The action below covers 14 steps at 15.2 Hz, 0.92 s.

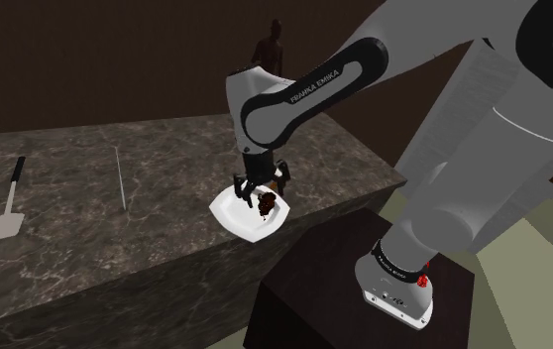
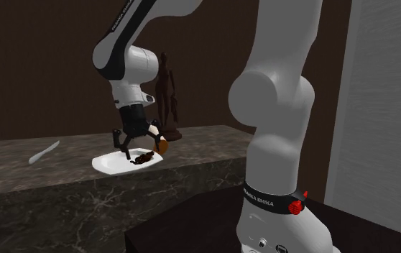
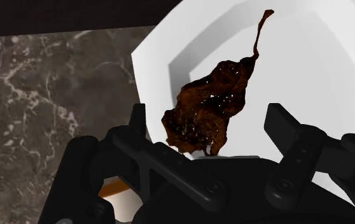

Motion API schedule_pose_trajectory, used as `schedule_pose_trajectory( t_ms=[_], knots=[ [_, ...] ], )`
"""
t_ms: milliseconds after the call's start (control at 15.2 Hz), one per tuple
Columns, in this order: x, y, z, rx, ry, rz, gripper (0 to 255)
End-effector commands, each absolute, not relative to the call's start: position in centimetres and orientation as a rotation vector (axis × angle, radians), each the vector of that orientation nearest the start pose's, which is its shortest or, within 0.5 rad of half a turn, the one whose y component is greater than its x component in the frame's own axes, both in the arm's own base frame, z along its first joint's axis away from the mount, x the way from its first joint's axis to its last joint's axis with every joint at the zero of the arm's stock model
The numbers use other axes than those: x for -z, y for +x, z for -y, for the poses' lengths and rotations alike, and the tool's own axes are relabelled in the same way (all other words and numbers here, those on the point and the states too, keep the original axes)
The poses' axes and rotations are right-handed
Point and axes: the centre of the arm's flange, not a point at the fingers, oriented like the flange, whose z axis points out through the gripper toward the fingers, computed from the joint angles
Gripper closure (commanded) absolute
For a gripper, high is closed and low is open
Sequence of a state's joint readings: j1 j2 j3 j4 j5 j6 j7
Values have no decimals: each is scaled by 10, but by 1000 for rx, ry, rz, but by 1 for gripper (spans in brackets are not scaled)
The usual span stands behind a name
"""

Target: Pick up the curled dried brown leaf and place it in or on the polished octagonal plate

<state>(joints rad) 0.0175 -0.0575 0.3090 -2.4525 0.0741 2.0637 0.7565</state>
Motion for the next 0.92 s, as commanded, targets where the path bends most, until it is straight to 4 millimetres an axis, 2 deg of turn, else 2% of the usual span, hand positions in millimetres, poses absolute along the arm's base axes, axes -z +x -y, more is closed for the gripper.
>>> schedule_pose_trajectory(
  t_ms=[0,396,462,858],
  knots=[
    [-294,409,-141,-502,-3146,-769,0],
    [-294,409,-141,-502,-3146,-769,0],
    [-294,409,-141,-502,-3146,-769,255],
    [-293,408,-142,-502,-3146,-769,255]
  ],
)
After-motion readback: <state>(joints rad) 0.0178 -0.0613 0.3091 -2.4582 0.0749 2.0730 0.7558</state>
